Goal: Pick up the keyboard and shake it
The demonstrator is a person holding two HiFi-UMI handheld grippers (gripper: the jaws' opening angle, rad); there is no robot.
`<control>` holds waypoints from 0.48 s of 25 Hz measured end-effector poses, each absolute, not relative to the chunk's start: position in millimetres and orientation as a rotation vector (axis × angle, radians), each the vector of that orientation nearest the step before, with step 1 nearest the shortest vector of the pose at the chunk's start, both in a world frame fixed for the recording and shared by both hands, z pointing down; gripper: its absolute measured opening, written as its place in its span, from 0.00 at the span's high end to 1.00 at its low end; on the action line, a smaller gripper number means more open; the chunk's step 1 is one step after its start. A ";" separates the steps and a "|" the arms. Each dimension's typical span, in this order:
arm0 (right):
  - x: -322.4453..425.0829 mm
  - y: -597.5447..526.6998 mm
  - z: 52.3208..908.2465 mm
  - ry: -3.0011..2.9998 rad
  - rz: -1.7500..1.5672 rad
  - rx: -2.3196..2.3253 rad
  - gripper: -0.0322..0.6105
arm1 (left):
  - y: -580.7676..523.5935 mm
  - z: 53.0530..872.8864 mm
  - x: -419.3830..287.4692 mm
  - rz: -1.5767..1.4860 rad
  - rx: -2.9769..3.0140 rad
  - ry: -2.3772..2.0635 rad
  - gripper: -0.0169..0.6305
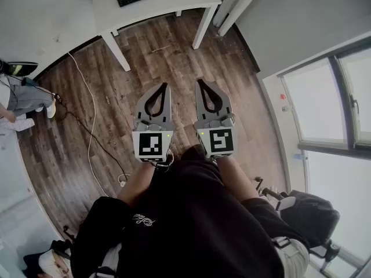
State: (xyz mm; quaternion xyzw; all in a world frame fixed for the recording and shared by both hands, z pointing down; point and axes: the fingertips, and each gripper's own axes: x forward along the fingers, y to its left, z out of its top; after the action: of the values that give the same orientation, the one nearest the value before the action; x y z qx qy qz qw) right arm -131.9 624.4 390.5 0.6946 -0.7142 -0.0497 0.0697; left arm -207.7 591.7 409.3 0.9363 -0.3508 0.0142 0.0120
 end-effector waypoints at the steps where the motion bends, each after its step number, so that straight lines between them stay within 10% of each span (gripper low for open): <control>1: -131.0 617.5 392.2 -2.151 -0.163 2.088 0.92 | 585.8 411.4 -206.4 0.042 2.916 -1.092 0.98; 12: -96.4 513.9 422.6 -2.241 -0.181 1.958 0.92 | 495.5 450.7 -175.0 0.177 2.878 -1.108 0.98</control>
State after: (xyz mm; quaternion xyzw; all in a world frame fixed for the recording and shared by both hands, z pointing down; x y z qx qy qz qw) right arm -96.4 513.9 422.6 0.6547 -0.7492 -0.0605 0.0801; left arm -175.0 495.5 450.7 0.9314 -0.3585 0.0574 0.0261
